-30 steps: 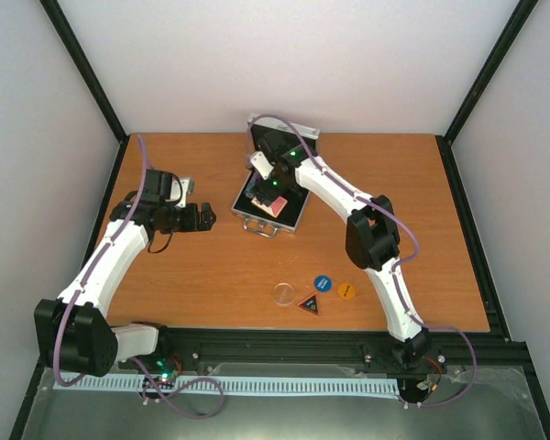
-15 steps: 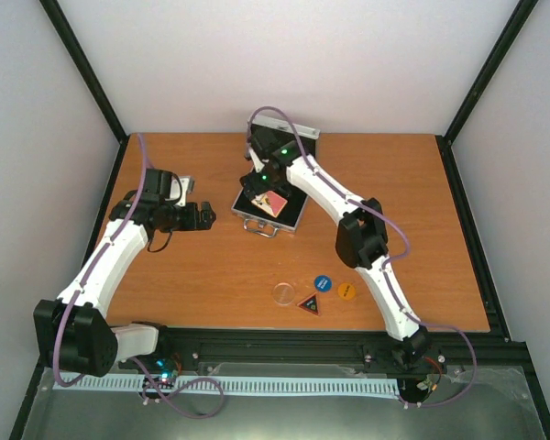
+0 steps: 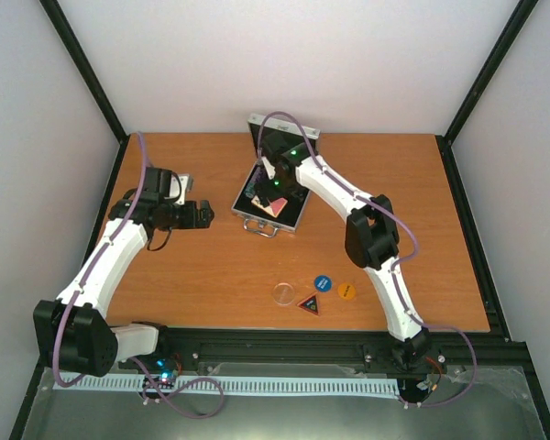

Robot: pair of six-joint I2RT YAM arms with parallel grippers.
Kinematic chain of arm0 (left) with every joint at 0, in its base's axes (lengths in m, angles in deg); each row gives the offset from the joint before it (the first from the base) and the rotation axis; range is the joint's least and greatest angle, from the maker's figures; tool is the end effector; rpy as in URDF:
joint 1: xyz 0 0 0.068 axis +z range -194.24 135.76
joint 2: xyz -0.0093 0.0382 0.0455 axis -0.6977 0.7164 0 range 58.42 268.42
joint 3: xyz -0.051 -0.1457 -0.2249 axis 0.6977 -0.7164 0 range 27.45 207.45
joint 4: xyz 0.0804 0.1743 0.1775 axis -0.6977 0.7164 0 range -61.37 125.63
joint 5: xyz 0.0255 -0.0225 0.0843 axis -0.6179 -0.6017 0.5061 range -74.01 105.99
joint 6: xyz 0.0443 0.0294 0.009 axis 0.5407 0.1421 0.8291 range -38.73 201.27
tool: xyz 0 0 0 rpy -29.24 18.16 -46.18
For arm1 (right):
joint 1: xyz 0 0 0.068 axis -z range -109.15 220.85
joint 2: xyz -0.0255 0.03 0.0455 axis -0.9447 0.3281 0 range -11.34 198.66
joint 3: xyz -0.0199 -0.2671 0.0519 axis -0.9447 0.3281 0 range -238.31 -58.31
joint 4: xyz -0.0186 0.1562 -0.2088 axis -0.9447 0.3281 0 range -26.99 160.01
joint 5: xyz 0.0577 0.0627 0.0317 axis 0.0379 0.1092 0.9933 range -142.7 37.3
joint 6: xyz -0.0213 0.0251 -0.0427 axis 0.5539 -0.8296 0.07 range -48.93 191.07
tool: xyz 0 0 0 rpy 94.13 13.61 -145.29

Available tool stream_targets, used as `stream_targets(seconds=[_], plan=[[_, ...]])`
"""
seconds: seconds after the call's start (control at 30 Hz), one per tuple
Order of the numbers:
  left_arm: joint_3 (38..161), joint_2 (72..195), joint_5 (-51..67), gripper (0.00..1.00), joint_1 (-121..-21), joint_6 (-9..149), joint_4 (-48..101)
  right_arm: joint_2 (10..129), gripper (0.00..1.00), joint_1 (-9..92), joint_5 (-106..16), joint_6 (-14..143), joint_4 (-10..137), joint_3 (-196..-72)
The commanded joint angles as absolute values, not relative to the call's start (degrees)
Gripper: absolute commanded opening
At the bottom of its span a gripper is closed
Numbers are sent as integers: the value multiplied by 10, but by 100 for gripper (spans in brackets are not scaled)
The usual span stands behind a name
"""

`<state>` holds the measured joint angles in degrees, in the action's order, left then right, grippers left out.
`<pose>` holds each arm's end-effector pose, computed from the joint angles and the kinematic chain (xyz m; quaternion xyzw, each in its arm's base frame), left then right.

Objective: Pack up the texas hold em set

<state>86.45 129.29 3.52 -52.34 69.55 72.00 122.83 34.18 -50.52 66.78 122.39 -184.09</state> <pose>0.2439 -0.0426 0.2818 0.0024 0.9493 -0.1532 0.2746 0.3974 0.2976 0.2251 -0.2771 0.9411 0.0849 0.1740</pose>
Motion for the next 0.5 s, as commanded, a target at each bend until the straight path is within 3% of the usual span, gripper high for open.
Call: stream_targets(seconds=[0.0,0.47], plan=[[897,1279,48,100,-521,702,717,1214,95,336,-513,684,1227,-1838],[891,1283,41,100,-520,696,723,1244,94,314,-548,753,1202,-1846]])
